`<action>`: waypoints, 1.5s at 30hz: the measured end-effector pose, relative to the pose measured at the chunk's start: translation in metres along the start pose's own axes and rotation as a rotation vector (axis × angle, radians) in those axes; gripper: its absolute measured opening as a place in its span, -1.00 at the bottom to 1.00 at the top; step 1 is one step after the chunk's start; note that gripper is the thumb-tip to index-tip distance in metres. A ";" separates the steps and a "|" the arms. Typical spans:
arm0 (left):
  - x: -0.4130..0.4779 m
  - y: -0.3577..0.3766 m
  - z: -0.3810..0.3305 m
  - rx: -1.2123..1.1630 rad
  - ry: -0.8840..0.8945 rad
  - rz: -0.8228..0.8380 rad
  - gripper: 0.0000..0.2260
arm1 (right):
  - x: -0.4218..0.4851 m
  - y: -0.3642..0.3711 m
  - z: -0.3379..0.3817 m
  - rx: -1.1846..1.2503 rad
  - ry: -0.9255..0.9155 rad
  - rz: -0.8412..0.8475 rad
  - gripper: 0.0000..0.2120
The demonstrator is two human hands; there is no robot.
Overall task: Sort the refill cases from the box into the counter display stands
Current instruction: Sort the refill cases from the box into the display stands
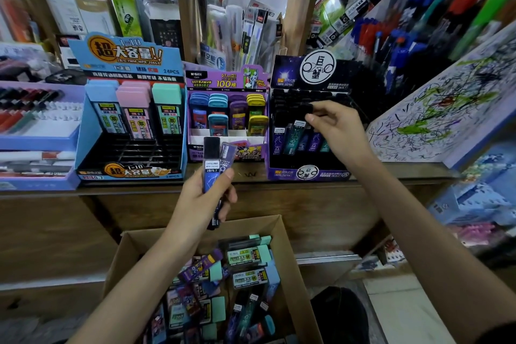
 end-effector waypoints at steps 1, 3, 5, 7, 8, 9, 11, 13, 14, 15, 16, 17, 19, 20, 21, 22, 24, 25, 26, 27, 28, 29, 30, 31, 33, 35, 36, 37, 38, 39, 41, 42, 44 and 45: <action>0.000 -0.001 0.000 0.002 -0.002 -0.004 -0.81 | 0.001 0.001 -0.001 -0.006 0.002 0.007 -0.79; 0.000 -0.001 0.001 0.003 -0.005 -0.005 -0.80 | 0.002 0.004 -0.005 -0.041 0.025 0.015 -0.82; 0.000 0.000 0.001 0.006 -0.004 -0.008 -0.78 | 0.001 0.008 -0.011 -0.085 0.057 0.027 -0.79; 0.000 0.000 0.001 0.012 -0.001 -0.014 -0.78 | -0.001 0.010 -0.015 -0.104 0.087 0.010 -0.76; 0.000 0.000 0.001 0.016 0.002 -0.015 -0.78 | -0.002 0.011 -0.016 -0.111 0.100 -0.010 -0.76; 0.000 0.001 0.002 0.016 0.004 -0.014 -0.79 | -0.003 0.012 -0.016 -0.113 0.114 -0.029 -0.77; 0.000 0.002 0.002 0.011 0.004 -0.015 -0.80 | -0.004 0.012 -0.017 -0.104 0.143 -0.061 -0.80; 0.000 0.004 0.003 0.006 0.005 -0.013 -0.81 | -0.004 0.012 -0.016 -0.098 0.164 -0.075 -0.81; 0.000 0.005 0.002 0.002 0.004 -0.012 -0.82 | -0.004 0.013 -0.015 -0.105 0.171 -0.075 -0.81; 0.000 0.006 0.002 -0.005 0.002 -0.011 -0.83 | -0.005 0.013 -0.014 -0.132 0.175 -0.074 -0.82; 0.000 0.007 0.001 -0.011 0.000 -0.009 -0.83 | -0.006 0.012 -0.013 -0.186 0.169 -0.081 -0.83; 0.000 0.008 0.000 -0.017 -0.001 -0.007 -0.84 | -0.009 0.010 -0.009 -0.263 0.146 -0.105 -0.84; 0.000 0.010 0.000 -0.033 -0.003 -0.001 -0.84 | -0.023 0.008 0.008 -0.363 0.022 -0.174 -0.88; 0.000 0.011 -0.001 -0.040 -0.006 0.005 -0.84 | -0.033 0.011 0.018 -0.354 -0.065 -0.174 -0.91; 0.000 0.014 -0.001 -0.044 -0.007 0.015 -0.84 | -0.044 0.017 0.026 -0.301 -0.128 -0.130 -0.93; 0.000 0.018 0.000 -0.043 -0.010 0.030 -0.84 | -0.054 0.026 0.032 -0.215 -0.128 -0.043 -0.93; 0.001 0.026 0.001 -0.046 -0.016 0.062 -0.86 | -0.068 0.049 0.038 -0.002 0.004 0.157 -0.89; 0.001 0.030 0.001 -0.052 -0.016 0.077 -0.86 | -0.072 0.058 0.039 0.095 0.064 0.211 -0.88; 0.002 0.033 0.001 -0.057 -0.015 0.089 -0.84 | -0.074 0.063 0.040 0.156 0.101 0.227 -0.87; 0.002 0.035 0.002 -0.059 -0.012 0.098 -0.82 | -0.075 0.065 0.040 0.188 0.121 0.216 -0.88; 0.003 0.037 0.003 -0.059 -0.012 0.103 -0.80 | -0.076 0.065 0.040 0.206 0.135 0.195 -0.90; 0.003 0.039 0.004 -0.054 -0.012 0.105 -0.79 | -0.077 0.064 0.038 0.226 0.150 0.178 -0.95; 0.003 0.040 0.005 -0.045 -0.015 0.103 -0.77 | -0.079 0.062 0.036 0.251 0.165 0.165 -0.98; 0.003 0.040 0.006 -0.038 -0.018 0.097 -0.74 | -0.081 0.060 0.034 0.277 0.183 0.152 -0.96; 0.004 0.038 0.010 -0.045 -0.040 0.076 -0.70 | -0.081 0.053 0.029 0.327 0.218 0.122 -0.96; 0.006 0.036 0.013 -0.059 -0.072 0.063 -0.71 | -0.078 0.041 0.024 0.401 0.254 0.050 -0.96; 0.006 0.037 0.014 -0.051 -0.080 0.064 -0.72 | -0.077 0.034 0.020 0.457 0.279 0.010 -0.96; 0.007 0.037 0.015 -0.038 -0.078 0.067 -0.74 | -0.076 0.028 0.017 0.508 0.305 -0.019 -0.96; 0.008 0.038 0.015 -0.028 -0.071 0.070 -0.78 | -0.077 0.023 0.013 0.547 0.330 -0.030 -0.97; 0.009 0.037 0.016 -0.017 -0.059 0.065 -0.83 | -0.078 0.021 0.009 0.570 0.351 -0.022 -0.97; 0.013 0.035 0.015 0.000 -0.034 0.034 -0.95 | -0.084 0.021 0.002 0.598 0.395 0.036 -0.93; 0.015 0.032 0.015 -0.003 -0.023 0.007 -0.94 | -0.089 0.022 -0.002 0.603 0.413 0.072 -0.89; 0.019 0.026 0.012 -0.040 -0.005 -0.046 -0.91 | -0.098 0.024 -0.007 0.573 0.431 0.146 -0.83; 0.020 0.024 0.010 -0.059 0.006 -0.066 -0.84 | -0.103 0.027 -0.009 0.539 0.436 0.184 -0.81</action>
Point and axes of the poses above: each hand's wrist, its own x-axis towards the middle knuckle, its own y-axis out of the palm, z = x × y, the point moved 6 cm from there along x, towards the middle knuckle
